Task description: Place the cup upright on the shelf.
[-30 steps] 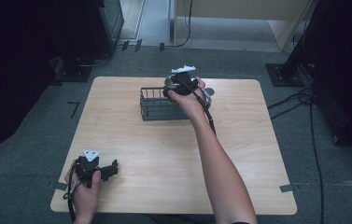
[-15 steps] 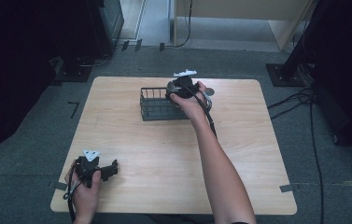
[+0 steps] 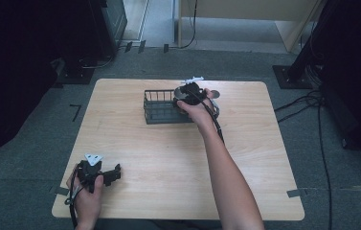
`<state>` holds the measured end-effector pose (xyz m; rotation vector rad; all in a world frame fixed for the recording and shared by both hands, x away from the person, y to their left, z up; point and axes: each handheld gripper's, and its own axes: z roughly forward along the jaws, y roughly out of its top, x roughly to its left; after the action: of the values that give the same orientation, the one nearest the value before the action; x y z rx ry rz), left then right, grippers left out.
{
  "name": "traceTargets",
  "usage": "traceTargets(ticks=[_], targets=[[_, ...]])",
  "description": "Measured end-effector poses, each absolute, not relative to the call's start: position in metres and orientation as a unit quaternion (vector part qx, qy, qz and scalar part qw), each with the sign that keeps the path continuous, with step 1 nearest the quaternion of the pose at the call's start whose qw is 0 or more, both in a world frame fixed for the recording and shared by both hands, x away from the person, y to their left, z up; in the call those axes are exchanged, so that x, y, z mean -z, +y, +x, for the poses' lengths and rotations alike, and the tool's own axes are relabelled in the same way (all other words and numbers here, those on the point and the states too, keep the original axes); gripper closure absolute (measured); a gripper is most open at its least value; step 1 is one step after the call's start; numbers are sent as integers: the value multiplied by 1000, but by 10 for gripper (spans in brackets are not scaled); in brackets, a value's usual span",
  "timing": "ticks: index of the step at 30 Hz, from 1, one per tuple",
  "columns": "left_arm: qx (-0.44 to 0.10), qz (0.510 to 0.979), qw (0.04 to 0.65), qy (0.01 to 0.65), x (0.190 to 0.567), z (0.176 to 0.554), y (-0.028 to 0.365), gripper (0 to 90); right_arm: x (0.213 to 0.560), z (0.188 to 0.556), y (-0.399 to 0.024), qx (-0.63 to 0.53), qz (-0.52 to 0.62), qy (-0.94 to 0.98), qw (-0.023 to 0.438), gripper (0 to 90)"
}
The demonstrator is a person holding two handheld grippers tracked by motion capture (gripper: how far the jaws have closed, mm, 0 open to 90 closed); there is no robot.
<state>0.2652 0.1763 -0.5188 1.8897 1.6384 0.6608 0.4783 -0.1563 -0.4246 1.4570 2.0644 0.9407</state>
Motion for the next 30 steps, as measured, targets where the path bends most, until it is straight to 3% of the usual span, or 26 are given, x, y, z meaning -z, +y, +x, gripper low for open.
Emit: traceTargets(ticks=[5,15,30], targets=[[-246,702,274,609,519,265,176,0,420,474,-159,-333,534,752,195,0],[-246,703,274,609,519,265,176,0,405,454,-170,-340,540,743,203,0],[-245,703,274,609,519,265,176,0,408,423,-205,-343,548,733,212,0]])
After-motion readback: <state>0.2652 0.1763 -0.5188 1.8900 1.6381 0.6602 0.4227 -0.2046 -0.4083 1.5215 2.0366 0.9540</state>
